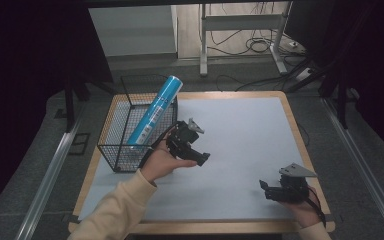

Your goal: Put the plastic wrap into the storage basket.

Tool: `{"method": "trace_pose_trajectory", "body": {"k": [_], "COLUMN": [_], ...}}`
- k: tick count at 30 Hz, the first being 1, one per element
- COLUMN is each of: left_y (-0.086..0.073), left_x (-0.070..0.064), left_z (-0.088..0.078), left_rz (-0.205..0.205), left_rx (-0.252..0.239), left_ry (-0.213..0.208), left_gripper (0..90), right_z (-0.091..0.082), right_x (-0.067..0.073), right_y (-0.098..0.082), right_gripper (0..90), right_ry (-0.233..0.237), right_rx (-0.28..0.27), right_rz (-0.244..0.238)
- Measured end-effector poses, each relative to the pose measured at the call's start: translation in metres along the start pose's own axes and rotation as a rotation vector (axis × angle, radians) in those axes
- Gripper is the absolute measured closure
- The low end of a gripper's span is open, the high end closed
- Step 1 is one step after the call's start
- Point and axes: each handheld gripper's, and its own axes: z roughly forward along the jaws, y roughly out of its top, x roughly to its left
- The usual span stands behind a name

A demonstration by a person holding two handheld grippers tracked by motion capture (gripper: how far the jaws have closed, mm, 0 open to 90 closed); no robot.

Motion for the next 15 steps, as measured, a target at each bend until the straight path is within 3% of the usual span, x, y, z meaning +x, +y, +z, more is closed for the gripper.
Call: {"method": "trace_pose_trajectory", "body": {"k": [8, 15], "left_y": [-0.033, -0.057], "left_x": [-0.023, -0.028], "left_z": [0.028, 0.049], "left_rz": [0.015, -0.003], "left_rx": [0.007, 0.037], "left_ry": [-0.051, -0.067], "left_gripper": [16.4, 16.3], "right_z": [0.0, 0.0], "right_x": [0.0, 0.001], "right_y": [0.0, 0.0], "right_gripper": [11.4, 11.4], "right_ry": [-0.002, -0.001], "right_rx": [-0.001, -0.002], "right_rz": [-0.003, -0.003]}}
